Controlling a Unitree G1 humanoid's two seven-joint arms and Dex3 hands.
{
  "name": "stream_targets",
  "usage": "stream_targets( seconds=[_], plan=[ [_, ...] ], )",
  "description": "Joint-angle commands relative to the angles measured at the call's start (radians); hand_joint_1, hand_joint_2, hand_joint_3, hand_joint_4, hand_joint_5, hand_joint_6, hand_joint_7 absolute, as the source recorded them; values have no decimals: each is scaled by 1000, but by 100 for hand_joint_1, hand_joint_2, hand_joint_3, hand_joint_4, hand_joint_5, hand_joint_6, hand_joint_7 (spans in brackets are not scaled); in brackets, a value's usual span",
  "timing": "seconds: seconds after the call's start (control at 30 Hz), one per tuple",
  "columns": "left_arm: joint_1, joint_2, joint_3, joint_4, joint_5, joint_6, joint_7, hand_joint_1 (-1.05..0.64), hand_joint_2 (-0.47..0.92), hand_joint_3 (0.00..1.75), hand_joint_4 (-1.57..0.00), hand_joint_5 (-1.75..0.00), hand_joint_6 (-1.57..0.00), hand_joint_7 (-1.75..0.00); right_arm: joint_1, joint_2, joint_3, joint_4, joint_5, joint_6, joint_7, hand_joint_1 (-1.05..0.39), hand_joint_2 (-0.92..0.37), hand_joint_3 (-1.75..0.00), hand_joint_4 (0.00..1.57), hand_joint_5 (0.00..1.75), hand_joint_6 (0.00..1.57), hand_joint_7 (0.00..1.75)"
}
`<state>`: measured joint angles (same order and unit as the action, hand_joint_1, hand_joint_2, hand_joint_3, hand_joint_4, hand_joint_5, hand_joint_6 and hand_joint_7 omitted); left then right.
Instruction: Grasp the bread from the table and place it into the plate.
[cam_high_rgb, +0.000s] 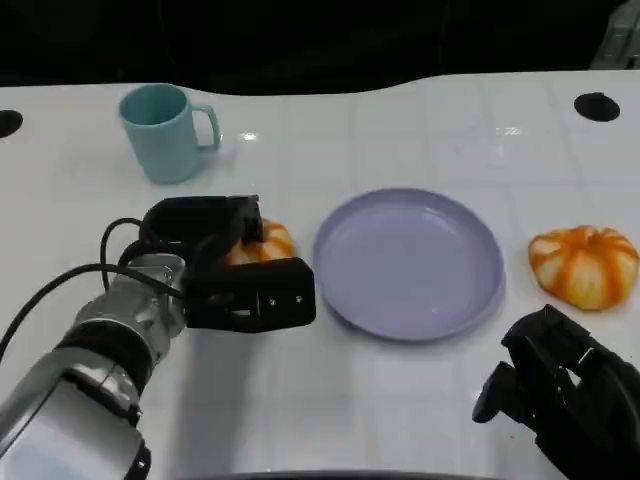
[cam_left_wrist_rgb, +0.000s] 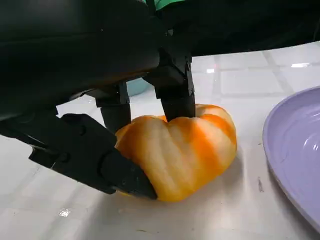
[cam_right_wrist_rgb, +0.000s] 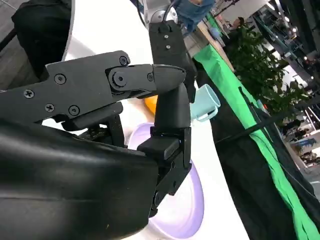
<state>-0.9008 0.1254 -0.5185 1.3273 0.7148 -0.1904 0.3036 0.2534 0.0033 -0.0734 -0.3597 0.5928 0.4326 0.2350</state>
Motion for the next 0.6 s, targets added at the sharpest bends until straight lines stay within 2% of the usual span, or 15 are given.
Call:
stream_targets(
  seconds=[0.03,0.07,0.13,0.17,0.3,0.37,0.6],
  plan=[
    [-1,15,61,-11,-62,-33,89,-14,90,30,-83,-175,-56,-174,3,-13,-17,-6,9,-2,2,-53,-92,-21,63,175,53,154],
    [-6,12,80,-16,-81,-41,96,-12,89,30,-84,-175,-56,-175,2,-12,-18,-4,11,-3,3,-53,-92,-21,63,175,53,154],
    [-13,9,104,-23,-107,-55,97,-11,78,55,-86,-175,-57,-175,1,-11,-19,-2,12,-4,3,-53,-92,-21,63,175,53,154],
    [-16,8,111,-26,-116,-62,95,-11,76,61,-86,-175,-58,-175,0,-11,-19,-1,12,-3,3,-53,-92,-21,63,175,53,154],
    [-32,5,130,-39,-136,-90,82,-12,74,68,-86,-175,-58,-175,-1,-10,-20,-4,11,4,-4,-53,-92,-20,63,175,54,153],
    [-49,1,145,-52,-153,-117,70,-14,66,82,-82,-175,-64,-175,-2,-9,-20,-7,11,12,-11,-53,-92,-20,63,175,54,153],
    [-100,-30,134,-93,-158,-182,-2,-16,56,93,-84,-175,-63,-175,5,-5,-15,-10,8,3,-3,-53,-92,-20,64,175,55,154]
  ],
)
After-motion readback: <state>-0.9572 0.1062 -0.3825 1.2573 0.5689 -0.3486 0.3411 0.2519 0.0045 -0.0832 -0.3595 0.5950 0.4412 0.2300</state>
